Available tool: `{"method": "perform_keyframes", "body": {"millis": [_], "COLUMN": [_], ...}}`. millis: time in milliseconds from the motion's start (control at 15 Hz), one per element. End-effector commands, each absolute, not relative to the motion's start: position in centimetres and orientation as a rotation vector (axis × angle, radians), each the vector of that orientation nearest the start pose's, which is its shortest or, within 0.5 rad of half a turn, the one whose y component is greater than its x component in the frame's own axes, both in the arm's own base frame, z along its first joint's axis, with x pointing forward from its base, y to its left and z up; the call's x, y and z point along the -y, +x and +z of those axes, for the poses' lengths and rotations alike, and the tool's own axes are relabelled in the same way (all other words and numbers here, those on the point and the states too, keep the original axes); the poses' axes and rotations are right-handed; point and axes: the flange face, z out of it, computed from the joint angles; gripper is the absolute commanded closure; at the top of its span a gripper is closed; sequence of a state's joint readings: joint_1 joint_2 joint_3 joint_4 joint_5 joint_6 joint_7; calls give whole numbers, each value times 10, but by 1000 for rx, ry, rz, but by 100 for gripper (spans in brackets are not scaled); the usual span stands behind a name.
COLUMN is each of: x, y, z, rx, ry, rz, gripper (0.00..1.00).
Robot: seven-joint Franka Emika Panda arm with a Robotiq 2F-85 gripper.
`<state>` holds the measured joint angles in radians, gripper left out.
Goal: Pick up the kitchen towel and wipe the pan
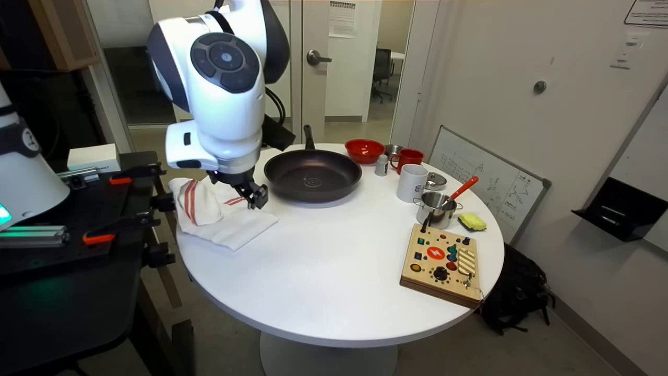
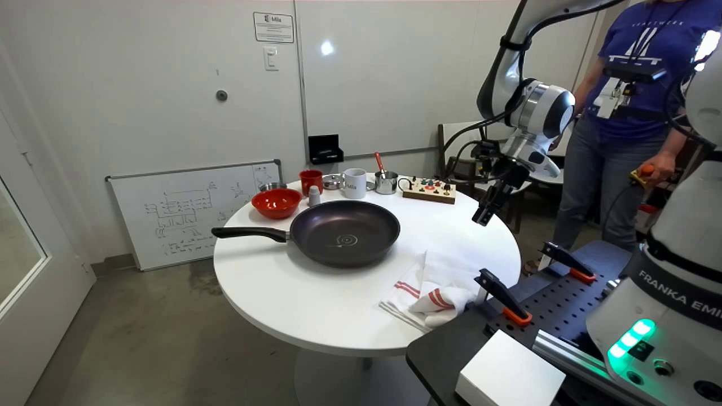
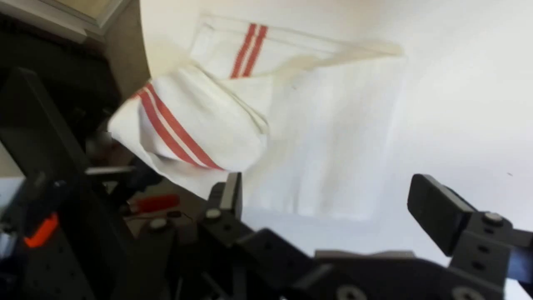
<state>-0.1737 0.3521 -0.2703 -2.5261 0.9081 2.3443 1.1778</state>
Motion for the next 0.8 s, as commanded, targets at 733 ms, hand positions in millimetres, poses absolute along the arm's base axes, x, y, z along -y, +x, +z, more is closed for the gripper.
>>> {"method": "perform_keyframes", "body": {"millis": [733], "x": [308], "y": [411], "z": [131], "rx": [-2455], "ry": [-2064], "rz": [802], "gripper": [0]}}
